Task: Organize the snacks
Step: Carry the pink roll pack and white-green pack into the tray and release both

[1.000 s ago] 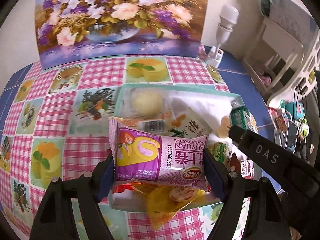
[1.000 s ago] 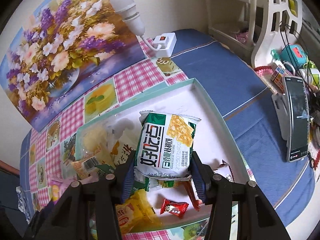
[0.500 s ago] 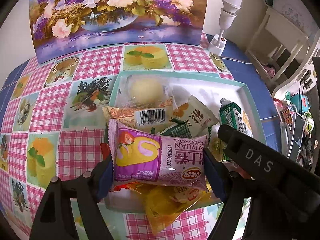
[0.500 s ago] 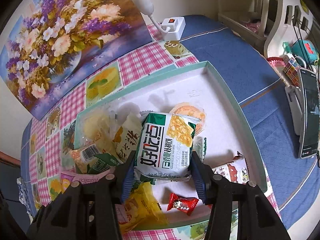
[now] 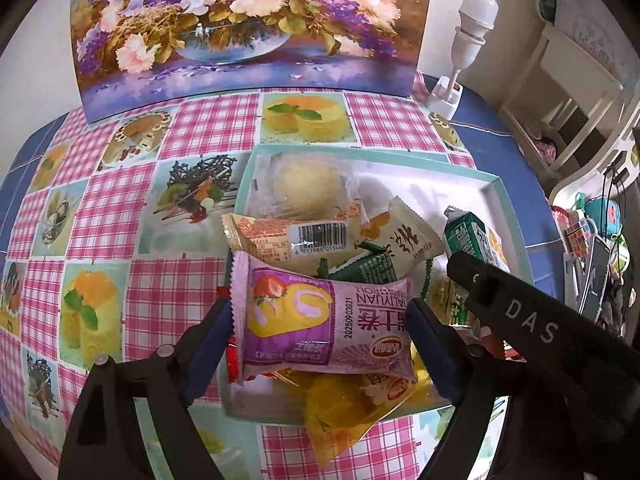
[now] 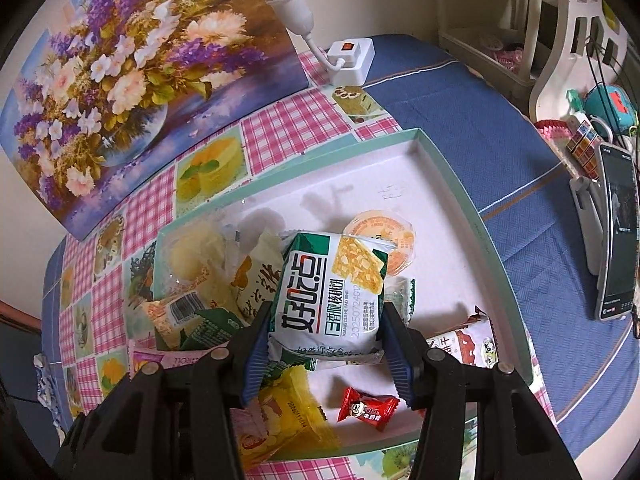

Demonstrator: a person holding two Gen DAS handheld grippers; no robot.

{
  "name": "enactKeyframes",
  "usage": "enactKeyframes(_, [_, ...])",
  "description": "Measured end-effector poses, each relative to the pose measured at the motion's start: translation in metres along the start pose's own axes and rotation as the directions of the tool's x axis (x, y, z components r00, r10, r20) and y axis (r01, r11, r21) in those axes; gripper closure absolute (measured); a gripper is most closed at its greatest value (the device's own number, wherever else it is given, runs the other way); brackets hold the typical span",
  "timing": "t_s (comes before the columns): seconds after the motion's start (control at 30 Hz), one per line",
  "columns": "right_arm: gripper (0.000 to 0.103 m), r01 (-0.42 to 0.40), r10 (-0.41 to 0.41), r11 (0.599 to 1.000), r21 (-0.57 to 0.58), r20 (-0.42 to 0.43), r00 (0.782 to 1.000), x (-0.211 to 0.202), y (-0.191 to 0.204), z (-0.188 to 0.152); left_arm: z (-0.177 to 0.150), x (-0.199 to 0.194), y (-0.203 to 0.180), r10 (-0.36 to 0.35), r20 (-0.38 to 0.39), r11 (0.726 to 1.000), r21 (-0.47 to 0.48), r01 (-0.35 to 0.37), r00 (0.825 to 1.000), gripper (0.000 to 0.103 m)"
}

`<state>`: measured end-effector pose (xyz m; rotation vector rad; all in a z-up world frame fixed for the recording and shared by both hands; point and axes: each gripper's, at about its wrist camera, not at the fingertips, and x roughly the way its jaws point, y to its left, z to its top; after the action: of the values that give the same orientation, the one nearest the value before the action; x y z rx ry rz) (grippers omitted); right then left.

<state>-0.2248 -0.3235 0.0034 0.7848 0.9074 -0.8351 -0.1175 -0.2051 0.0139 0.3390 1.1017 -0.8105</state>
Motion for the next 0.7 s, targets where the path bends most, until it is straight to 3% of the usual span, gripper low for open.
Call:
enactKeyframes(0.37, [0.046, 0.002, -0.002, 1.000, 0.000, 0.006, 1.000, -0.001, 0.000, 0.001, 0.003, -0.009, 0.013, 0.024, 0.008, 1.000, -0.020, -0.024, 1.000, 0.015])
enactKeyframes(0.7, [0.038, -0.014, 0.014, 1.000, 0.003, 0.017, 1.000, -0.002, 0.001, 0.001, 0.006, -0.015, 0.034, 0.050, 0.018, 0.995, -0.093, -0.048, 0.999, 0.015])
